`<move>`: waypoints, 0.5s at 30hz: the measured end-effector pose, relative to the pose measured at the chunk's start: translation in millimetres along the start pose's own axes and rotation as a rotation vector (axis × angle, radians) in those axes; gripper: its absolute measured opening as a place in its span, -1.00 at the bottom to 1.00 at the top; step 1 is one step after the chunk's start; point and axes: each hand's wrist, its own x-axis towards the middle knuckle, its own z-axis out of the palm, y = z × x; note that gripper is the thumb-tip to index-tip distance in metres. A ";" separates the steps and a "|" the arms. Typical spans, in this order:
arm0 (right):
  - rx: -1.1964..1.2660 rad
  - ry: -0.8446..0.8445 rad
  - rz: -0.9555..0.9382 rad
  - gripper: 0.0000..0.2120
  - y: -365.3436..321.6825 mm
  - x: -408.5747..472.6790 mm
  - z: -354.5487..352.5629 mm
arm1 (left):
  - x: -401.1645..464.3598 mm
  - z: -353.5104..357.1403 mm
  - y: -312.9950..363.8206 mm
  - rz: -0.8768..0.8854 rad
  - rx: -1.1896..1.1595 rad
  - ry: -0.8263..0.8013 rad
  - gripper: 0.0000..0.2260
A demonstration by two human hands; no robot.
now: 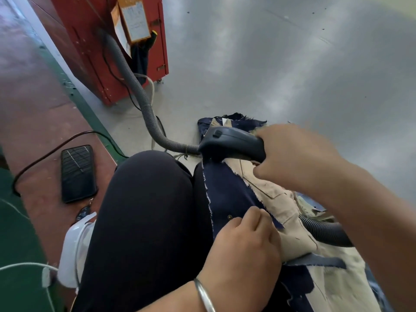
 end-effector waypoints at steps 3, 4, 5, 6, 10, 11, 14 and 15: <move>0.069 0.027 0.063 -0.84 5.5 23.9 1.6 | -1.2 -0.3 1.3 0.003 -0.024 -0.012 -0.71; 0.092 0.032 0.091 -0.84 10.0 28.7 -0.2 | -1.6 -0.2 2.3 0.006 -0.021 -0.017 -0.71; 0.126 0.036 0.110 -0.85 16.4 31.7 -2.9 | -1.5 -0.5 3.0 -0.001 -0.017 -0.022 -0.72; 0.177 0.031 0.117 -0.86 24.3 32.0 -6.1 | -1.0 -1.1 3.3 -0.017 -0.014 -0.021 -0.72; 0.354 -0.017 0.082 -0.82 55.4 7.8 -25.3 | 10.6 -9.4 -8.4 -0.080 0.019 0.003 -0.70; 0.359 -0.035 0.075 -0.81 61.3 -2.4 -30.0 | 14.1 -12.2 -13.3 -0.090 0.042 0.003 -0.70; 0.339 -0.059 0.098 -0.84 73.6 -34.5 -40.0 | 16.4 -13.4 -17.9 -0.112 0.062 0.004 -0.70; 0.339 -0.064 0.118 -0.81 76.9 -44.4 -42.1 | 14.0 -11.0 -15.0 -0.115 0.064 0.013 -0.69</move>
